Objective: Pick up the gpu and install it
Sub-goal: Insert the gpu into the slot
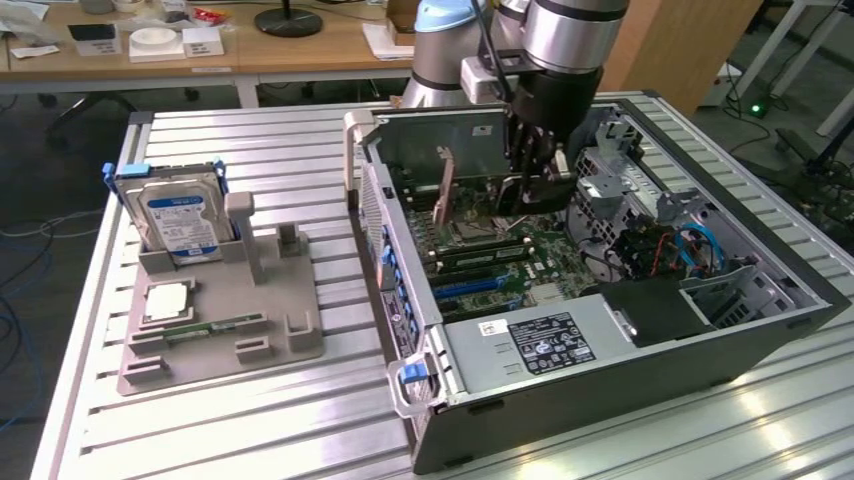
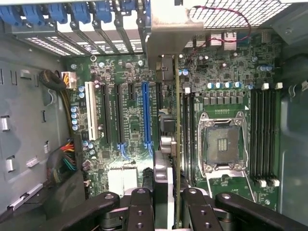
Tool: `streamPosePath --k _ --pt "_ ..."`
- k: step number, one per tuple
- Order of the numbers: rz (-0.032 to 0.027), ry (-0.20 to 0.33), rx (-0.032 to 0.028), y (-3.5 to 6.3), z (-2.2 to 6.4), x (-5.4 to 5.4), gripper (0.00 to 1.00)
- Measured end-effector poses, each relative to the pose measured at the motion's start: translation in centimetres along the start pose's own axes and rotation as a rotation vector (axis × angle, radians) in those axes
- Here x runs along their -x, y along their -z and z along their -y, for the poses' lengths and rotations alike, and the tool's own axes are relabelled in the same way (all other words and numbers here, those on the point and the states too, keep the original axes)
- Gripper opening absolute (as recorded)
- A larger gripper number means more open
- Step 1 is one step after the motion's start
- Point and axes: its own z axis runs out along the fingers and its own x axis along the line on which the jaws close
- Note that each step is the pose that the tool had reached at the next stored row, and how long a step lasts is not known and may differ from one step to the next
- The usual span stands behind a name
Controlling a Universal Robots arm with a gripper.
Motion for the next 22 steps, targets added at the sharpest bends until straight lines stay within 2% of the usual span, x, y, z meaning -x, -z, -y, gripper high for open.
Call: streamPosePath --k 3,6,7,15,19,22 --pt "-0.0016 0.000 -0.0008 -0.21 -0.08 0.0 0.28" --pt "-0.0011 0.000 -0.0117 -0.52 -0.24 -0.1 0.28" --pt "-0.0010 0.000 -0.0134 -0.66 -0.28 -0.1 0.28" --pt "-0.0010 0.000 -0.0135 -1.66 -0.44 -0.2 0.28" --pt "-0.0008 0.000 -0.0136 -2.01 -1.07 -0.3 0.28" --pt "-0.0010 0.001 -0.0135 -2.23 -1.11 -0.5 0.28"
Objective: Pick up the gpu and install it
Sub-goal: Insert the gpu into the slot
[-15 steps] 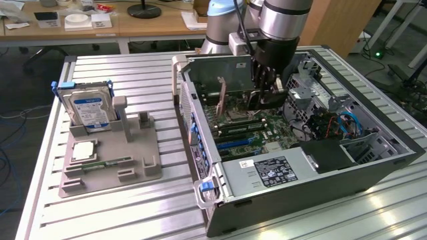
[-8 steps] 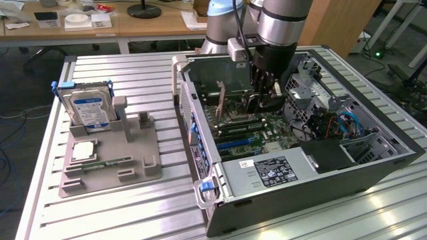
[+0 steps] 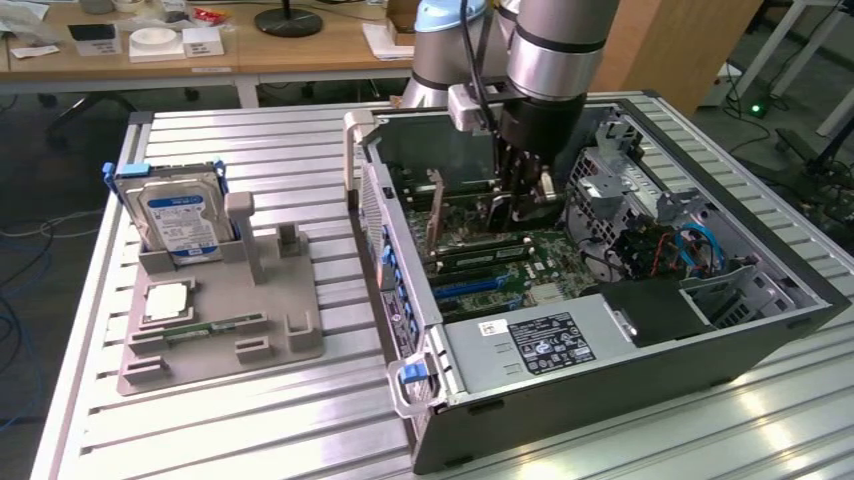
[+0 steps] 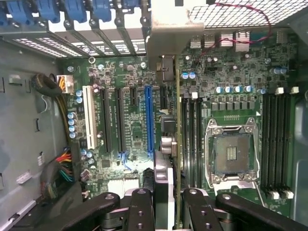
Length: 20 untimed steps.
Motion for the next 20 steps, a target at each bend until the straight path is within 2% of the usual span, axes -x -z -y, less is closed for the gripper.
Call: streamPosePath --k 6,10,14,20 --pt "0.0004 0.000 -0.0002 -0.34 -0.06 -0.8 0.28" --pt "0.0003 0.000 -0.0001 -0.99 -0.63 -0.8 0.28" --pt "0.0002 0.001 -0.0001 -1.16 -0.92 -1.3 0.28" --pt "0.0002 0.001 -0.0001 -1.94 -1.36 -1.4 0.28"
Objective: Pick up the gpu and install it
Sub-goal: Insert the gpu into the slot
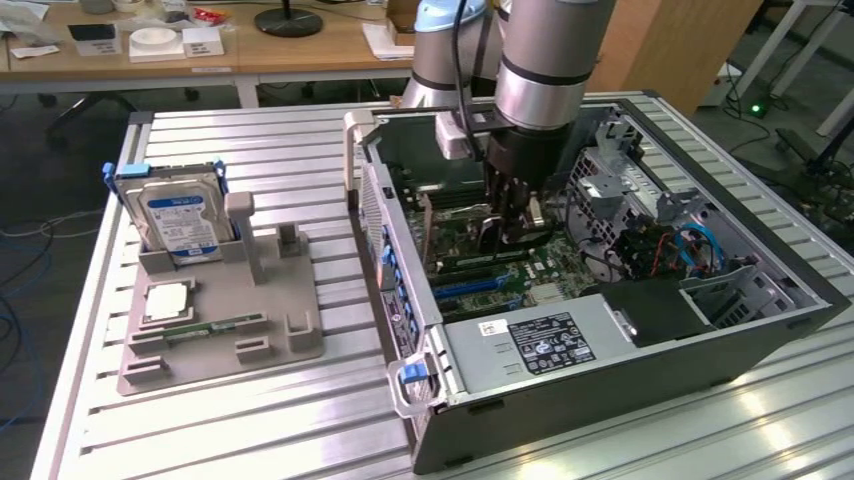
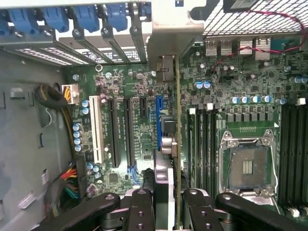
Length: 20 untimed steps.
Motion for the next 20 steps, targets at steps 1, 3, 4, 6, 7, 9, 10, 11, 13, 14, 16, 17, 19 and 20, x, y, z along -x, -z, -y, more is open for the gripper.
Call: streamPosePath --k 1,3,4,6,7,9,10,11,13,14,16,17,19,20 --pt "0.0001 0.000 0.0000 -0.18 -0.01 0.0 0.28" --pt "0.0000 0.000 0.0001 -0.56 -0.04 -0.1 0.28" --pt "0.0000 0.000 0.0001 -0.72 -0.05 -0.1 0.28" --pt "-0.0002 0.000 0.0001 -0.86 -0.05 -0.1 0.28" --pt "-0.0002 0.000 0.0001 -0.86 -0.05 -0.1 0.28" --pt "-0.0002 0.000 0.0001 -0.86 -0.05 -0.1 0.28" --pt "-0.0001 0.000 0.0001 -0.86 -0.05 -0.1 0.28" --pt "0.0001 0.000 0.0000 -0.88 -0.09 -0.1 0.28" --pt "0.0002 0.000 -0.0001 -0.90 -0.19 -0.1 0.28" --pt "0.0000 0.000 0.0000 -0.91 -0.20 -0.1 0.28" --pt "0.0000 0.000 0.0000 -0.95 -0.19 -0.4 0.28" --pt "0.0000 0.000 0.0001 -0.98 -0.18 -0.5 0.28" --pt "0.0002 0.000 -0.0001 -1.13 -0.18 -0.7 0.28" --pt "0.0003 0.000 -0.0001 -1.24 -0.19 -0.7 0.28"
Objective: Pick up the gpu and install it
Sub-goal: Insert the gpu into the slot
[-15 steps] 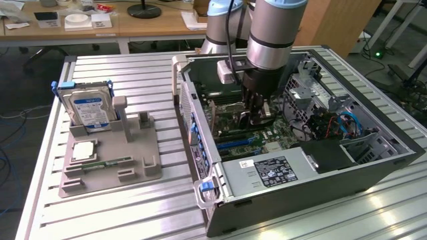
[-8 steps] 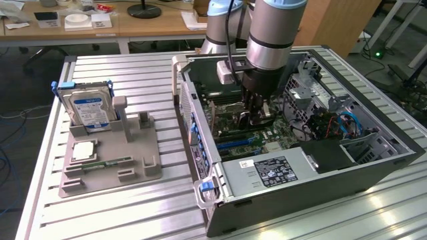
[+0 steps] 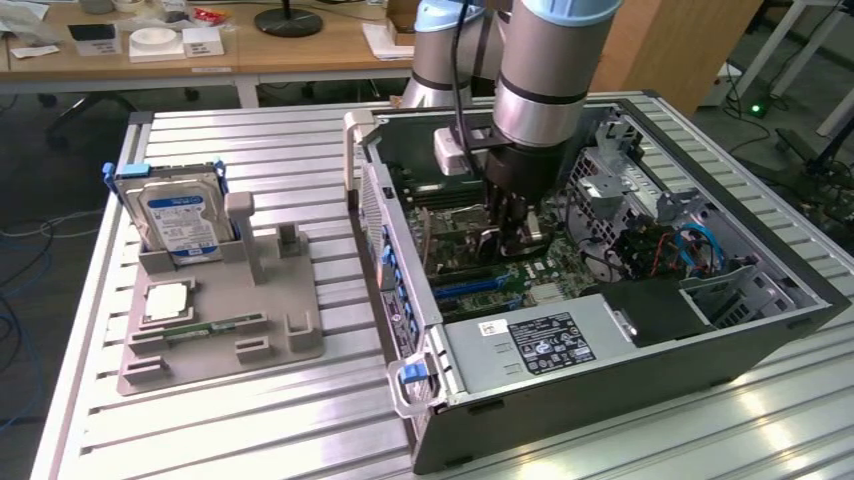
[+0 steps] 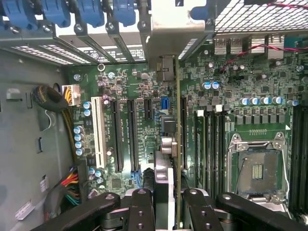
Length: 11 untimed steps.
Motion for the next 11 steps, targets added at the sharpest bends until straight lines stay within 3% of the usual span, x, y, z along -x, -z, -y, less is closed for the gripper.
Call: streamPosePath --k 11 --pt "-0.0003 0.000 0.0001 -1.11 -0.39 -0.03 0.28"
